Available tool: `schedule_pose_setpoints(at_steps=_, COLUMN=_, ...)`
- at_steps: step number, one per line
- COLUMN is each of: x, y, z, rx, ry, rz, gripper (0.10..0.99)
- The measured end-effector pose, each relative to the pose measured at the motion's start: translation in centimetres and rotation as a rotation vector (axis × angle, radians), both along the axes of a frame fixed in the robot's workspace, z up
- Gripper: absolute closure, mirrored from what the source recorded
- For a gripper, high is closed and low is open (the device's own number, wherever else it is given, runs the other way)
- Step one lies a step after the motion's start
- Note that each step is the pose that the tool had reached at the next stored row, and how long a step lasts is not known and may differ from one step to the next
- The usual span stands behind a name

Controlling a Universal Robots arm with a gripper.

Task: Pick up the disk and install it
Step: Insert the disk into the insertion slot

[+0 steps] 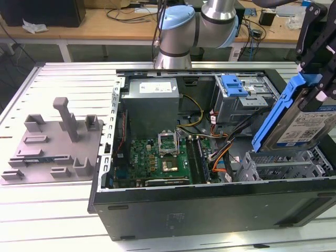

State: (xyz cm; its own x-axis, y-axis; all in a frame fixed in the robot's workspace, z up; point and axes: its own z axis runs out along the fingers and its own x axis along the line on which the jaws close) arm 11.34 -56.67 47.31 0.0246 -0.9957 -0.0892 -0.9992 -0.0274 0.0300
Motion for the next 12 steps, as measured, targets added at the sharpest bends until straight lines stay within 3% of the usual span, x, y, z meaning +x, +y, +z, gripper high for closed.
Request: schedule_pose_setpoints(at_steps=12, x=0.13, y=0.01, z=-0.05, rx=0.000, ry=-0.0013, rz=-0.009, gripper=0.718)
